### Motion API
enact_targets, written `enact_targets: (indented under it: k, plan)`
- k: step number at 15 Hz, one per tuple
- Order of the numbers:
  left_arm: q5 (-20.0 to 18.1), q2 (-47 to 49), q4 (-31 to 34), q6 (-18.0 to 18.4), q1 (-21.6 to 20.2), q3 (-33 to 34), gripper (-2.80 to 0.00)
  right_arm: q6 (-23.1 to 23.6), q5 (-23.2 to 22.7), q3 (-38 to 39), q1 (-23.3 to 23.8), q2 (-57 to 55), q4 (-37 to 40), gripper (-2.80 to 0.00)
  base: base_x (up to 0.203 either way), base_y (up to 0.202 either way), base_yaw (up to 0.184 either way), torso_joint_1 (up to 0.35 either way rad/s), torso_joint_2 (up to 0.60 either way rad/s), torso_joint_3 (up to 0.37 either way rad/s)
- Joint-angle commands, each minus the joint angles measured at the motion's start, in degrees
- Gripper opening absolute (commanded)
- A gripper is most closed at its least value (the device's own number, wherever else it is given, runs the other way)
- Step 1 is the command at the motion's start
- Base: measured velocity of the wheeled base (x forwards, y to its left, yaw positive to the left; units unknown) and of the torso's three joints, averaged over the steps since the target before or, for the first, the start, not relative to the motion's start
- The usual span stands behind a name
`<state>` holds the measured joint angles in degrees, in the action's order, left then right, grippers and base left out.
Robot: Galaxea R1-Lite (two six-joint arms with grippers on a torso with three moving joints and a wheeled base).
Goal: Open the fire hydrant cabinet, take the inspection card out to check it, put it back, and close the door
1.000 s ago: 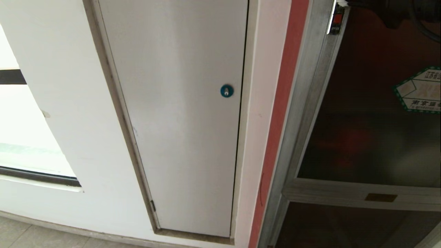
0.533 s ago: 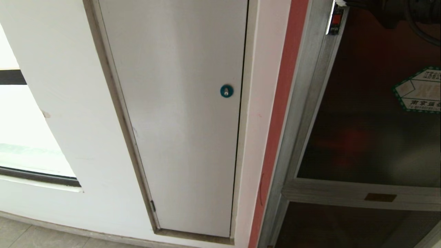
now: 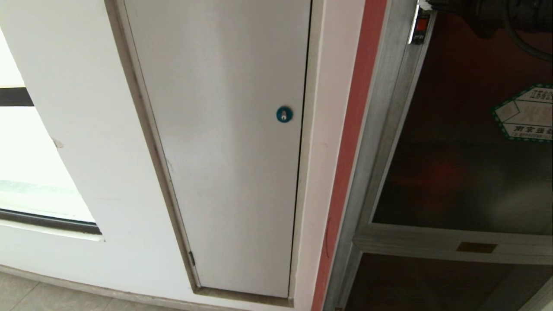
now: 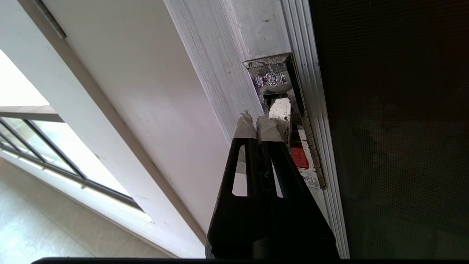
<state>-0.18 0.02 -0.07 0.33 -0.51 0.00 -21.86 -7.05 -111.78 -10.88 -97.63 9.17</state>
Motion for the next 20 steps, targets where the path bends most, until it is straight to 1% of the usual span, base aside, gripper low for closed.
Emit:
enact_targets:
  k: [1,7,20]
  plan:
    - [0.0,0.1,0.0,0.0,0.0,0.1,-2.8,-0.1,0.1,0.1,0.3,-0.9,0.1,-2.8,0.0,0.0,0.0,0.0,0.0,0.0]
    - [0.0,0.1,0.0,0.0,0.0,0.1,-2.8,-0.5,0.0,0.2,1.6,-1.8,0.2,-2.8,0.0,0.0,0.0,0.0,0.0,0.0]
    - [0.0,0.1,0.0,0.0,0.0,0.1,-2.8,-0.5,0.0,0.8,1.5,-0.3,1.6,-2.8,0.0,0.0,0.0,0.0,0.0,0.0]
